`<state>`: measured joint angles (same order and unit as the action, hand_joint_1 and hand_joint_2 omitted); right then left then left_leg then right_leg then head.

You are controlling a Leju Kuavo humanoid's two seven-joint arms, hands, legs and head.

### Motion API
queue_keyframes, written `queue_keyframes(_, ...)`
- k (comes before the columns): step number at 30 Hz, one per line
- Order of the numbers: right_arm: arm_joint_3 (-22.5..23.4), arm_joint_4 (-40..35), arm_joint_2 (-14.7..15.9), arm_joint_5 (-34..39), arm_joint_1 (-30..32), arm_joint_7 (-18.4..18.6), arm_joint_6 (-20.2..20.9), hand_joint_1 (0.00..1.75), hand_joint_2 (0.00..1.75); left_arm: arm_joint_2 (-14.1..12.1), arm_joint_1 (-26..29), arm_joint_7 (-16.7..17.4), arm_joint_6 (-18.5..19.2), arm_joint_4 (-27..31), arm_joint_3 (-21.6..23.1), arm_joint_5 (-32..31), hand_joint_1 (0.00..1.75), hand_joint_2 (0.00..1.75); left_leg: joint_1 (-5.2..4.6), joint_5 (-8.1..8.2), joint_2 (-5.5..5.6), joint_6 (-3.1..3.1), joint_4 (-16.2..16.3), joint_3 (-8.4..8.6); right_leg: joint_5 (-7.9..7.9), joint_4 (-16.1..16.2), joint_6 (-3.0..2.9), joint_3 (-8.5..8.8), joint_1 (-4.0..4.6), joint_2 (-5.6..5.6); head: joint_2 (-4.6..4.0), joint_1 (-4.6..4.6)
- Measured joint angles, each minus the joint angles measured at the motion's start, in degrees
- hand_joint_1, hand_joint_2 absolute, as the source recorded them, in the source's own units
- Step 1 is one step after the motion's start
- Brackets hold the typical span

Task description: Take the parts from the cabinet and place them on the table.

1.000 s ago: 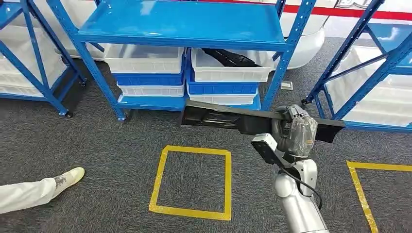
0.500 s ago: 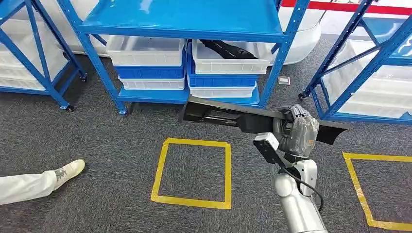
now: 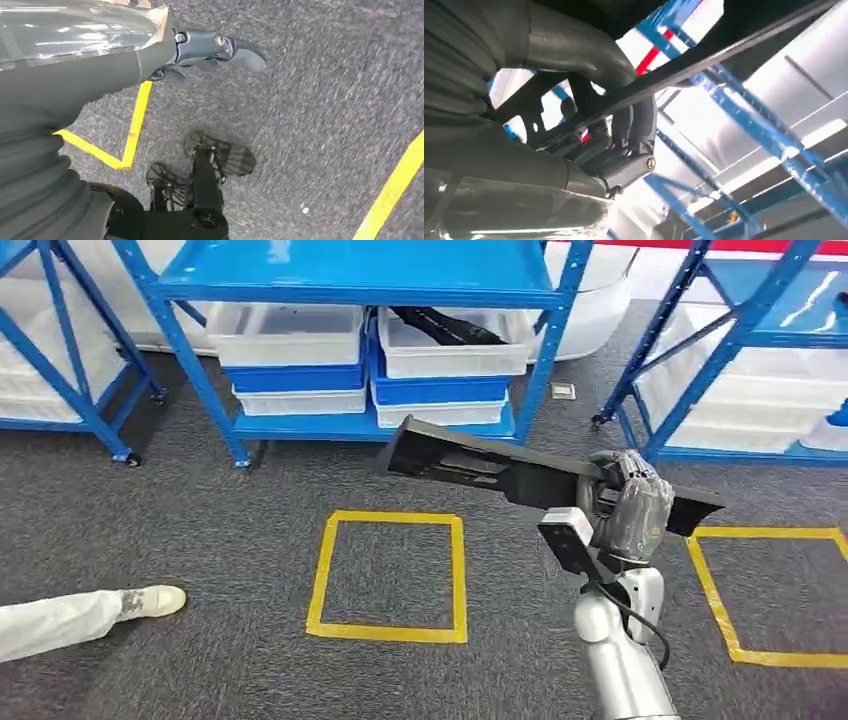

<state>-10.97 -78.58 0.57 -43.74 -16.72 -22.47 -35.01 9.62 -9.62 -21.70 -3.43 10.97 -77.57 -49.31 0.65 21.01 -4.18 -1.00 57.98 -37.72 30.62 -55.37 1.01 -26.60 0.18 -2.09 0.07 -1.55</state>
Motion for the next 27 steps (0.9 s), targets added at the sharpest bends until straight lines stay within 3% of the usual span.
queue_keyframes(1, 0.00, -0.04, 0.05, 0.02, 0.05, -0.02, 0.00, 1.75, 1.75, -0.06, -0.06, -0.02, 0.13, 0.00, 0.00, -0.07, 0.00, 1.75, 0.27, 0.62, 0.68, 0.36, 0.47, -0.50, -0.90, 0.31, -0.38, -0.14, -0.81, 0.38, 0.00, 0.18)
queue_keyframes(2, 0.11, -0.13, 0.11, 0.02, -0.10, -0.07, 0.02, 1.75, 1.75, -0.11, -0.06, -0.02, 0.33, 0.02, 0.00, -0.11, 0.00, 1.75, 0.30, 3.33, 2.19, 0.62, 1.92, -1.01, -1.45, 0.29, -1.02, -0.33, -0.79, 0.89, 0.00, 0.02)
queue_keyframes(3, 0.11, -0.13, 0.02, 0.02, -0.02, -0.07, 0.02, 1.75, 1.75, -0.07, -0.08, 0.07, 0.39, 0.02, 0.00, -0.13, 0.00, 1.75, 0.35, 7.11, 3.29, 0.83, 5.53, -1.97, -2.09, 0.25, -1.43, -0.83, -0.79, 1.19, 0.00, -0.26)
queue_keyframes(4, 0.09, -0.15, -0.20, 0.02, 0.13, -0.07, 0.04, 1.75, 1.75, -0.07, -0.09, 0.31, 0.44, 0.02, 0.00, -0.13, 0.00, 1.75, 0.40, 9.89, 3.76, 1.04, 9.76, -3.16, -2.57, 0.21, -1.44, -1.38, -0.78, 1.71, 0.00, -0.37)
queue_keyframes(5, 0.07, -0.18, -0.26, -0.04, 0.31, -0.09, 0.07, 1.75, 1.75, -0.07, -0.11, 0.55, 0.48, 0.02, 0.00, -0.13, 0.00, 1.75, 0.40, 11.59, 3.91, 1.26, 13.98, -4.29, -3.01, 0.07, -1.41, -1.96, -0.72, 2.25, 0.00, -0.42)
queue_keyframes(6, 0.02, -0.17, -0.26, -0.17, 0.55, -0.09, 0.07, 1.75, 1.75, -0.07, -0.13, 0.68, 0.48, 0.02, 0.00, -0.11, 0.00, 1.75, 0.40, 11.78, 4.04, 1.34, 16.42, -4.71, -3.26, -0.17, -1.24, -2.48, -0.71, 2.70, 0.00, -0.39)
queue_keyframes(7, 0.00, -0.17, -0.26, -0.31, 0.80, -0.09, 0.09, 1.75, 1.75, -0.07, -0.12, 0.99, 0.46, 0.02, 0.00, -0.04, 0.00, 1.75, 0.40, 10.85, 4.07, 1.32, 16.13, -3.85, -3.48, -0.52, -1.14, -3.07, -0.72, 3.30, 0.00, -0.39)
queue_keyframes(8, -0.09, -0.17, -0.26, -0.28, 0.88, -0.09, 0.11, 1.75, 1.75, -0.07, -0.09, 1.18, 0.41, 0.02, 0.00, 0.04, 0.00, 1.75, 0.44, 9.26, 4.10, 1.27, 13.59, -1.91, -3.57, -0.92, -1.01, -3.54, -0.77, 3.83, 0.00, -0.46)
queue_keyframes(9, -0.22, -0.17, -0.28, -0.31, 0.87, -0.09, 0.11, 1.75, 1.75, -0.09, -0.11, 1.40, 0.39, 0.02, 0.00, 0.07, 0.00, 1.75, 0.51, 7.24, 4.48, 1.09, 8.98, 1.10, -3.61, -1.37, -0.94, -3.94, -0.81, 4.49, 0.00, -0.44)
queue_keyframes(10, -0.31, -0.17, -0.28, -0.33, 0.81, -0.09, 0.11, 1.75, 1.75, -0.11, -0.13, 1.44, 0.35, 0.02, 0.00, 0.07, 0.00, 1.75, 0.54, 5.73, 5.46, 0.80, 4.13, 4.17, -3.61, -1.79, -0.91, -4.25, -0.83, 4.99, 0.00, -0.48)
queue_keyframes(11, -0.39, -0.20, -0.30, -0.31, 0.78, -0.09, 0.11, 1.75, 1.75, -0.26, -0.16, 1.53, 0.33, 0.07, 0.00, 0.07, 0.00, 1.75, 0.75, 7.14, 7.88, 0.33, 1.44, 6.06, -3.67, -2.04, -0.73, -4.86, -0.89, 5.25, 0.00, -0.35)
queue_keyframes(12, -0.42, -0.24, -0.26, -0.33, 0.60, -0.09, 0.11, 1.75, 1.75, -0.26, -0.11, 1.55, 0.33, 0.07, 0.02, 0.07, 0.00, 1.75, 0.62, 6.39, 8.07, 0.36, 1.17, 5.89, -3.94, -2.25, -0.33, -5.14, -0.72, 5.80, 0.00, -0.24)
queue_keyframes(14, -0.55, -0.26, -0.44, -0.33, 0.59, -0.11, 0.13, 1.75, 1.75, -0.26, -0.15, 1.64, 0.31, 0.07, 0.00, 0.07, 0.00, 1.75, 0.28, 6.42, 7.05, 0.18, 0.93, 5.60, -4.57, -2.13, 0.62, -5.67, -1.00, 6.78, 0.00, -0.46)
queue_keyframes(15, -0.55, -0.26, -0.42, -0.33, 0.57, -0.11, 0.13, 1.75, 1.75, -0.22, -0.23, 1.64, 0.29, 0.07, 0.00, 0.07, 0.00, 1.75, 0.28, 6.11, 6.40, -0.24, 0.68, 5.51, -4.88, -1.97, 1.10, -5.94, -1.01, 7.32, 0.00, -0.41)
queue_keyframes(16, -0.55, -0.24, -0.22, -0.31, 0.53, -0.11, 0.13, 1.75, 1.75, -0.04, -0.26, 1.71, 0.28, 0.07, 0.00, 0.07, 0.00, 1.75, 0.90, 5.52, 5.51, -1.02, -0.08, 5.48, -4.52, -2.54, 1.21, -6.54, -0.88, 6.76, 0.00, -0.46)
queue_keyframes(17, -0.52, -0.26, -0.17, -0.20, 0.37, -0.11, 0.13, 1.75, 1.75, -0.09, -0.29, 1.73, 0.09, 0.13, 0.02, 0.13, 0.00, 1.75, 0.75, 5.30, 5.05, -1.23, -0.29, 5.47, -3.49, -3.97, 1.29, -7.40, -0.78, 4.64, 0.00, -0.24)
queue_keyframes(19, -0.70, -0.26, -0.18, 0.20, 0.23, -0.11, 0.13, 1.75, 1.75, -0.09, -0.07, 2.29, -0.35, 0.17, 0.00, 0.18, 0.00, 1.75, 0.61, 4.97, 3.58, -1.71, -0.29, 4.97, 0.60, -12.11, 1.08, -11.16, -1.02, 2.96, 0.00, 0.42)
queue_keyframes(21, -0.74, -0.26, 0.02, 0.37, 0.95, -0.11, 0.07, 1.75, 1.75, -0.02, 0.63, 2.84, -1.05, 0.20, 0.02, 0.13, 0.00, 1.75, 0.51, 4.70, 2.19, -1.74, -0.23, 4.47, 2.90, -19.28, 1.50, -14.11, -1.34, 2.78, 0.00, 0.51)
queue_keyframes(22, -0.72, -0.26, 0.22, 0.41, 1.41, -0.13, 0.02, 1.75, 1.75, 0.00, 1.04, 3.13, -1.27, 0.20, 0.00, 0.13, 0.00, 1.75, 0.50, 4.59, 1.53, -1.62, -0.23, 4.33, 2.61, -19.29, 1.92, -13.79, -1.52, 2.69, 0.00, 0.48)
queue_keyframes(23, -0.70, -0.28, 0.37, 0.50, 1.67, -0.20, -0.04, 1.75, 1.75, 0.13, 1.44, 3.28, -1.31, 0.20, 0.00, 0.13, 0.00, 1.75, 0.53, 4.51, 0.80, -1.48, -0.21, 4.23, 1.44, -16.49, 2.52, -12.04, -1.69, 2.45, 0.00, 0.53)
queue_keyframes(24, -0.68, -0.41, 0.55, 0.57, 1.81, -0.20, -0.11, 1.75, 1.75, 0.22, 1.72, 3.34, -1.20, 0.20, 0.00, 0.11, 0.00, 1.75, 0.57, 4.44, 0.19, -1.36, -0.21, 4.21, -0.17, -12.17, 3.07, -9.55, -1.84, 1.98, 0.00, 0.53)
queue_keyframes(25, -0.66, -0.63, 0.70, 0.68, 1.92, -0.26, -0.13, 1.75, 1.75, 0.35, 1.93, 3.43, -0.98, 0.17, 0.00, -0.02, 0.00, 1.75, 0.61, 4.37, -0.46, -1.19, -0.18, 4.23, -2.15, -6.00, 3.62, -5.96, -1.97, 0.59, 0.00, 0.52)
queue_keyframes(26, -0.66, -0.83, 0.77, 0.72, 1.90, -0.28, -0.15, 1.75, 1.75, 0.31, 1.99, 3.54, -0.87, 0.20, 0.00, -0.20, 0.00, 1.75, 0.29, 4.30, -0.95, -0.87, -0.13, 4.24, -2.48, -1.75, 3.46, -3.98, -1.94, -2.54, 0.00, 0.64)
queue_keyframes(27, -0.66, -0.94, 0.77, 0.63, 1.99, -0.31, -0.20, 1.75, 1.75, 0.44, 2.10, 3.80, -0.72, 0.20, 0.02, -0.53, 0.00, 1.75, 0.03, 4.33, -1.51, -0.35, 0.04, 4.10, -2.94, -1.73, 2.68, -3.95, -1.41, -1.81, 0.00, 0.66)
